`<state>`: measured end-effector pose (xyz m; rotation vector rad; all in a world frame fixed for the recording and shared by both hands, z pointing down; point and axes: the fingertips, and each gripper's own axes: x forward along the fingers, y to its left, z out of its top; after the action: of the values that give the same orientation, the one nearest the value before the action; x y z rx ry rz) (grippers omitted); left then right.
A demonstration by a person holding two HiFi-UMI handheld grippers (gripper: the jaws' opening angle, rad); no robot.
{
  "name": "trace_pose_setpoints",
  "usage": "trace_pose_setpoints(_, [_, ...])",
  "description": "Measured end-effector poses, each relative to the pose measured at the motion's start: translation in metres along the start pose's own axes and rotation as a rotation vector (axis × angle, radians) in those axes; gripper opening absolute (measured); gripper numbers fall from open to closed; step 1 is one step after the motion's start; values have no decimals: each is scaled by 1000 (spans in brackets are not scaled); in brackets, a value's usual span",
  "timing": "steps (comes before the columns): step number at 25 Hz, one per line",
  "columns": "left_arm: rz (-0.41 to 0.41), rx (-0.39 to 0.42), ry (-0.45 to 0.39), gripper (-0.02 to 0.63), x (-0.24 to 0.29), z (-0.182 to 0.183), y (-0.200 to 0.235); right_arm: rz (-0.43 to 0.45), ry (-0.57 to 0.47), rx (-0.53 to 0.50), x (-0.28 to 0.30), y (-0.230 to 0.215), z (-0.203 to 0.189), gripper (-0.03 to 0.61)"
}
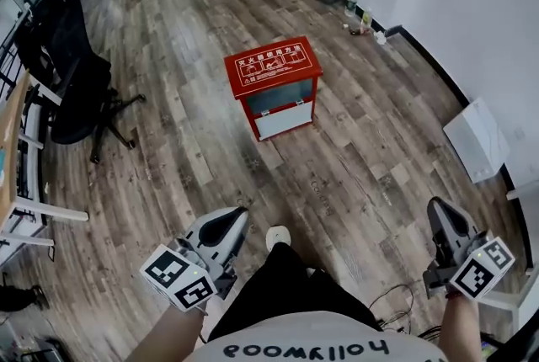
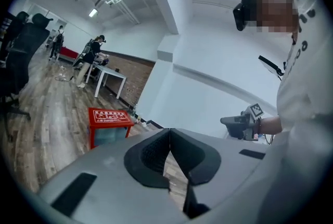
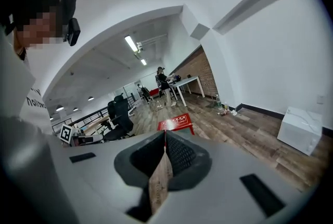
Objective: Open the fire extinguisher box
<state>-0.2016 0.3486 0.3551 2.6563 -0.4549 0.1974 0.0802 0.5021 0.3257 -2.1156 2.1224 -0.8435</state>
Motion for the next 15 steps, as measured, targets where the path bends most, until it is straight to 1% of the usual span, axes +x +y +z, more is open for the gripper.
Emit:
trace_pose_setpoints(2, [-59, 27, 14, 8, 14, 13, 6, -8, 0, 25, 20, 4, 5, 11])
trace_pose_setpoints(4, [-87, 34, 21, 8, 23, 27, 20, 0, -18, 40, 43, 12, 17, 11])
trace_pose_setpoints(9, [-86, 38, 13, 6, 37, 67, 63, 53, -73, 13, 102, 37, 61, 11])
trace_pose_setpoints(12, [-110, 58, 4, 8, 43, 84, 76, 57, -97, 8, 128, 45, 80, 11])
trace_pose_setpoints(15, [-114, 62, -13, 8, 50, 94, 94, 53, -94, -30, 148, 52, 90, 11])
